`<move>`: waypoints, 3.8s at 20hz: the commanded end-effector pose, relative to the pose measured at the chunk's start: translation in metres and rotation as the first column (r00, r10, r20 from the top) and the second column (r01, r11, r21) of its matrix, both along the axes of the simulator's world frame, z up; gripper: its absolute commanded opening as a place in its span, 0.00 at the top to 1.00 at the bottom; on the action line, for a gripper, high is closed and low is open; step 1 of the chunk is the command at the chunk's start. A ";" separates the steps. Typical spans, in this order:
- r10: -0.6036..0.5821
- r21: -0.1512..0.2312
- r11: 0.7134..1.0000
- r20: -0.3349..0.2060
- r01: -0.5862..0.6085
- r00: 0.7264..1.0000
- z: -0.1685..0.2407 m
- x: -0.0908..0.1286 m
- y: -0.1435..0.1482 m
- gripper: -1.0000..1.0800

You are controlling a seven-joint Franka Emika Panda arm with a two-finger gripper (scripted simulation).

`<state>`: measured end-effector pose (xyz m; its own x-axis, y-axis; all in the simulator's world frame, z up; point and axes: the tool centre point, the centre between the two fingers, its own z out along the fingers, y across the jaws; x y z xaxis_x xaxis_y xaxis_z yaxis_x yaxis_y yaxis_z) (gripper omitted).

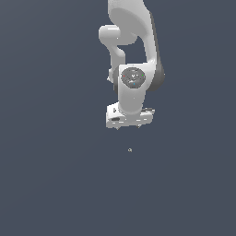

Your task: Pick up the object and move it to a goal position.

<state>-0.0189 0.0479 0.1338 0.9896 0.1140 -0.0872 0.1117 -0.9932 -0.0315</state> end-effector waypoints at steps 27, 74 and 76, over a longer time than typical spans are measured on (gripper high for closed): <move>0.706 0.000 0.708 0.058 -0.707 0.706 -0.048 0.041 0.009 0.04; 0.942 -0.021 0.327 0.090 -0.945 0.323 -0.125 0.062 0.016 1.00; 0.942 -0.021 0.327 0.090 -0.945 0.323 -0.125 0.062 0.016 1.00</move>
<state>0.0433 0.0639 0.0095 0.2170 0.9762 -0.0009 0.9762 -0.2170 0.0000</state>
